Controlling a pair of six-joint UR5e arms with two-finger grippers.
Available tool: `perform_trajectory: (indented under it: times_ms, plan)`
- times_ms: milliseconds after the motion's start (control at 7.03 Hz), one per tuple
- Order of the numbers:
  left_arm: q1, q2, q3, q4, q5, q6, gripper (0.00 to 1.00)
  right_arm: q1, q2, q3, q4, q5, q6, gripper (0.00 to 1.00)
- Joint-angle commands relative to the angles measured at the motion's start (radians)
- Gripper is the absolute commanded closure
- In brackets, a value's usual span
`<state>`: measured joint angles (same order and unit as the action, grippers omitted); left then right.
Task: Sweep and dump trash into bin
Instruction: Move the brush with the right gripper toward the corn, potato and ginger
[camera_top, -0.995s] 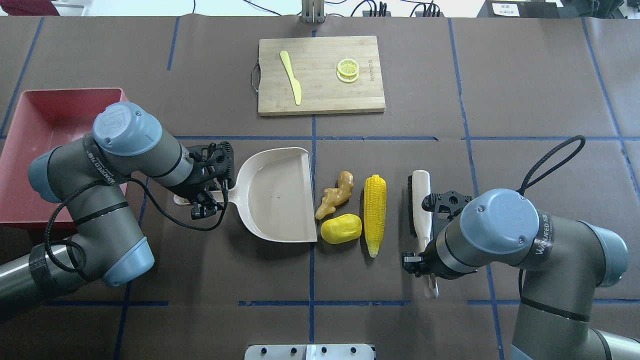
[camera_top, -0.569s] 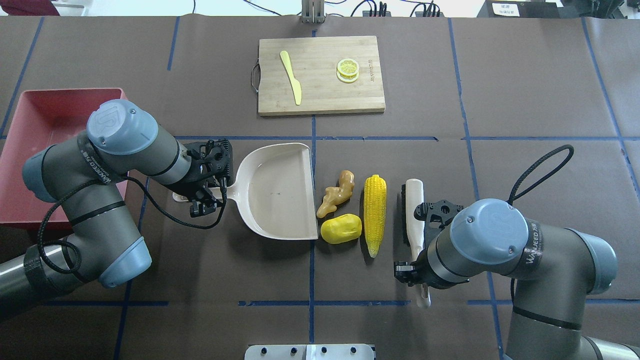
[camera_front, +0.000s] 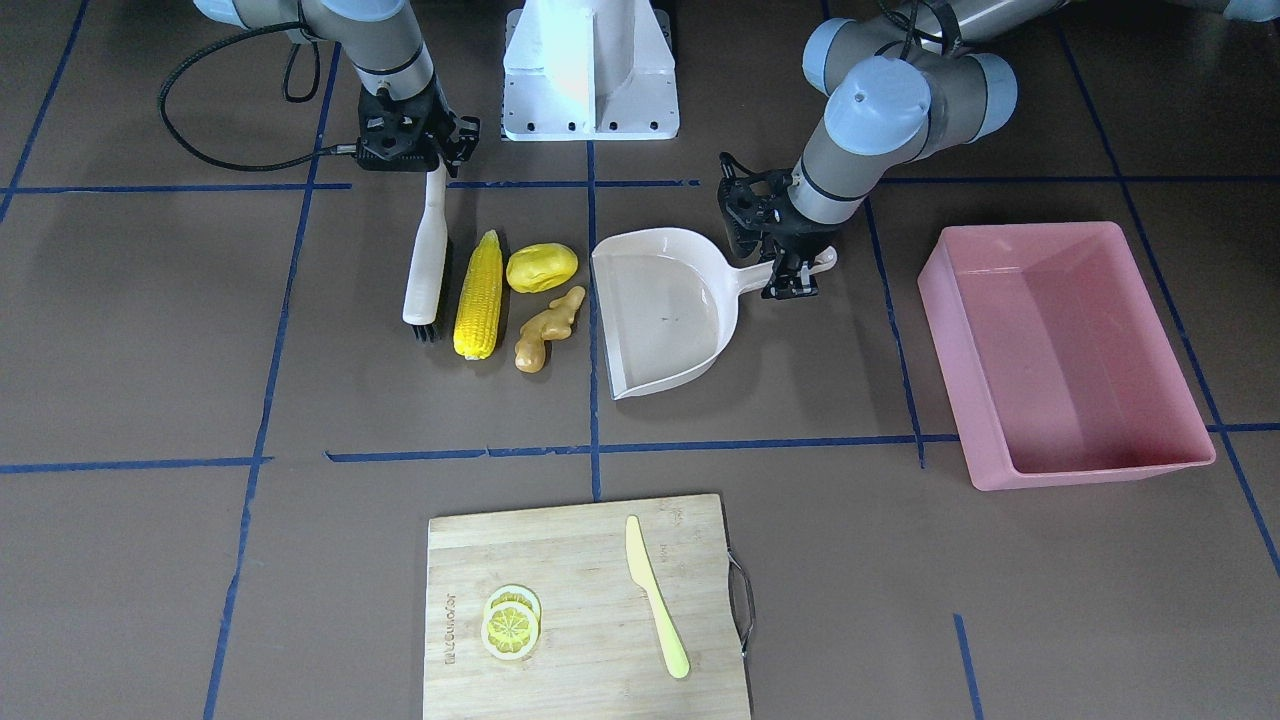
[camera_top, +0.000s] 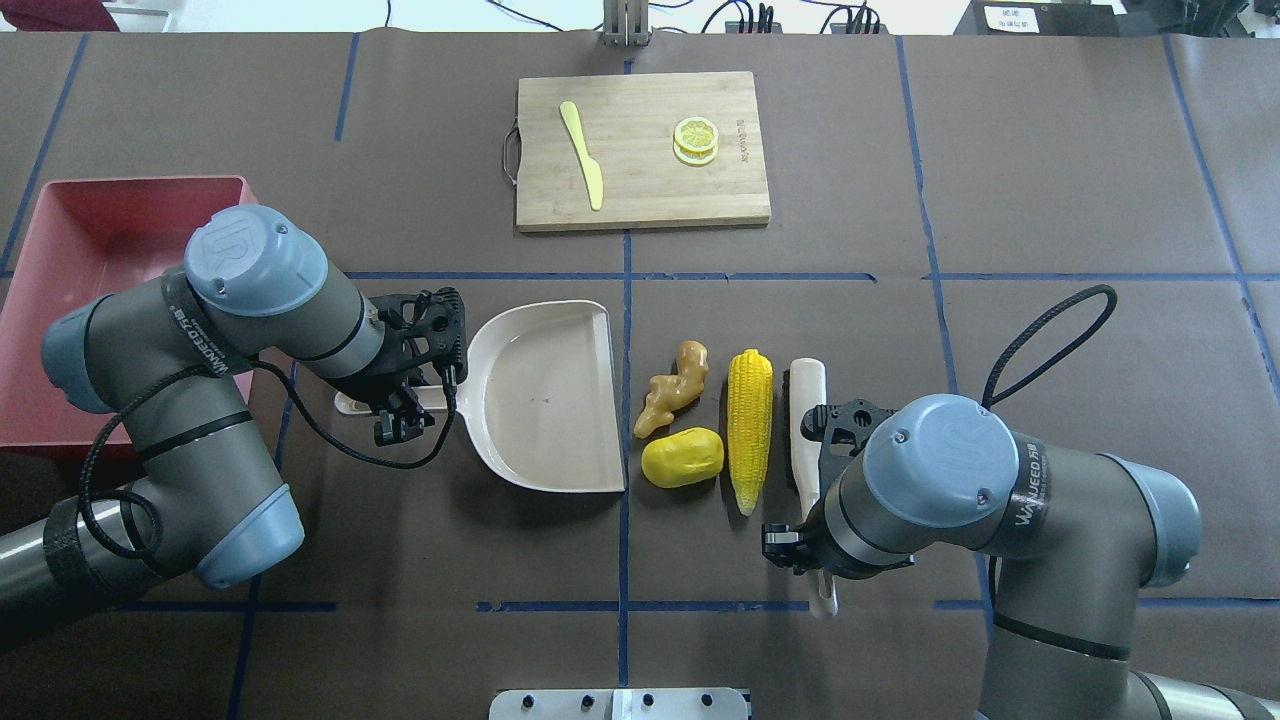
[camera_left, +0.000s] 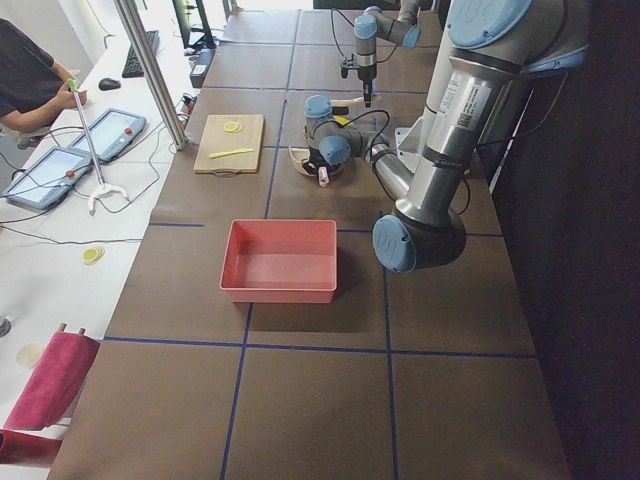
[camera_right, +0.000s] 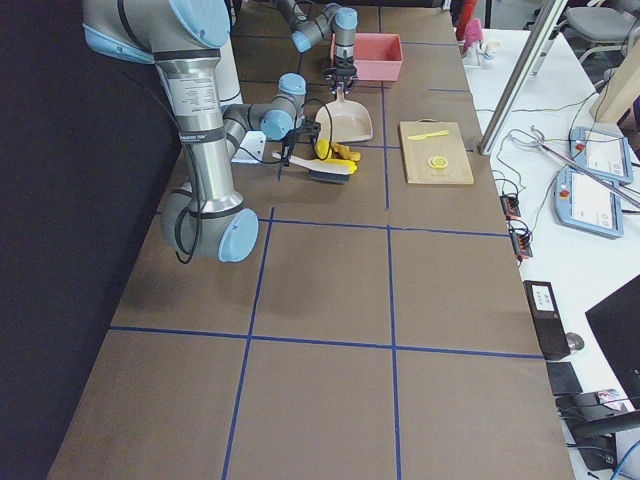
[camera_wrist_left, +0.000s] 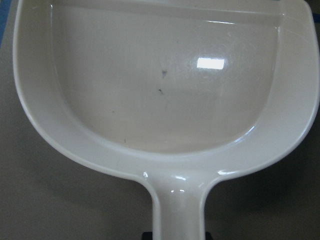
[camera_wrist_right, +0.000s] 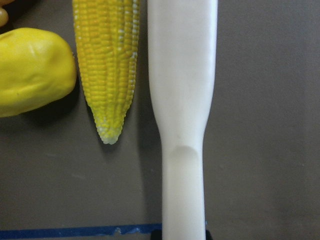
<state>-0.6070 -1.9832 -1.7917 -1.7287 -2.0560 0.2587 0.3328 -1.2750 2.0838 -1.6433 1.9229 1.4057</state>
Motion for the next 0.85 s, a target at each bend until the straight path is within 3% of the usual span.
perform_trajectory:
  times_ms: [0,711]
  plan:
    - [0.010,-0.005,-0.008,0.021,-0.003,0.001,0.91,-0.003,0.019,-0.028,-0.020,-0.004,-0.001,1.00]
    - [0.032,-0.009,-0.012,0.021,-0.004,0.001,0.91,-0.009,0.108,-0.106,-0.021,0.001,0.001,1.00]
